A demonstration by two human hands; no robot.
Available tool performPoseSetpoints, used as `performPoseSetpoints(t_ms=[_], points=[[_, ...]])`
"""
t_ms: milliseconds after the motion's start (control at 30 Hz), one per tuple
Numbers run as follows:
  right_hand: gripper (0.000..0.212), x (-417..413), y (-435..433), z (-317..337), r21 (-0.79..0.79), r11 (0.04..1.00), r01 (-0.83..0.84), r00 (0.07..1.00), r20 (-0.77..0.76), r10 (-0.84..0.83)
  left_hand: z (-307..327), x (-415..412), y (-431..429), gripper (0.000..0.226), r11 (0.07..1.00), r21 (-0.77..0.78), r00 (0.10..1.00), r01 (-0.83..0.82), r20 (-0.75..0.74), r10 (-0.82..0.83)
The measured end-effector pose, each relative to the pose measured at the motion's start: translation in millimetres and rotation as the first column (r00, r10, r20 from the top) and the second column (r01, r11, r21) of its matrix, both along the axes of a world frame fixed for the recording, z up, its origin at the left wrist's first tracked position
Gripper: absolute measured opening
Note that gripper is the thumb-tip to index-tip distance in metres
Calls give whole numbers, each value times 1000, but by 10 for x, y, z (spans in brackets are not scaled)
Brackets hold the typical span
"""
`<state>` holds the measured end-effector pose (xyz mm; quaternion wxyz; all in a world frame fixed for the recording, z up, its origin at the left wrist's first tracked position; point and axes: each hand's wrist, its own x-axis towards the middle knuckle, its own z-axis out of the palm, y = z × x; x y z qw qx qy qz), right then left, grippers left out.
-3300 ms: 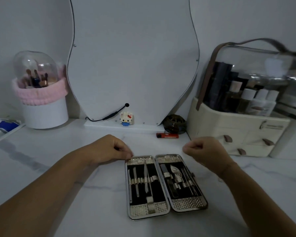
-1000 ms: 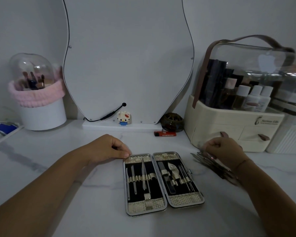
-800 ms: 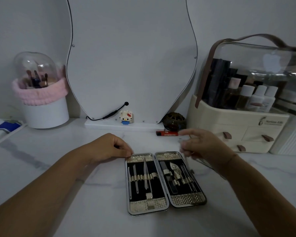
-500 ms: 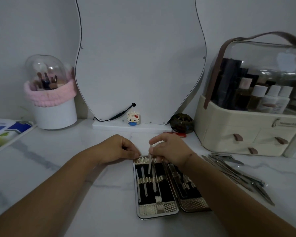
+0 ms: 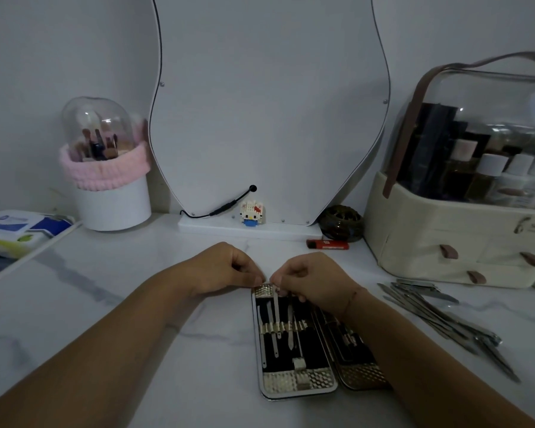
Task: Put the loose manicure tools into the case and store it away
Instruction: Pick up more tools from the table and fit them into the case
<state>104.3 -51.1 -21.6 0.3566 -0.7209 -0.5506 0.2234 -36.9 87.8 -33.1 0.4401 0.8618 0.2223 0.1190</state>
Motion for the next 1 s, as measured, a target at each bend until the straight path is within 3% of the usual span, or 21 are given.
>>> performPoseSetpoints(t_ms=[133, 333, 733, 833, 933, 1000], points=[[25, -22, -8, -8, 3, 1000, -14, 990, 140, 14, 11, -5, -5, 8, 1000, 15, 1000, -1, -14, 1], [23, -48, -27, 8, -35, 998, -55, 977, 203, 61, 19, -5, -14, 7, 1000, 20, 1000, 11, -13, -11], [23, -35, -139, 76, 82, 996, -46, 989, 144, 34, 7, -5, -6, 7, 1000, -9, 1000, -3, -14, 3], [18, 155, -344, 228, 168, 986, 16, 992, 123, -37, -2, -4, -5, 8, 1000, -13, 1000, -2, -7, 2], [20, 549, -686, 310, 159, 972, 176, 923, 316, -219, -4, -7, -10, 9, 1000, -19, 1000, 3, -9, -4], [21, 796, -918, 298, 59, 949, 309, 856, 417, -305, -1, -11, -14, 10, 1000, -9, 1000, 9, -9, -9]])
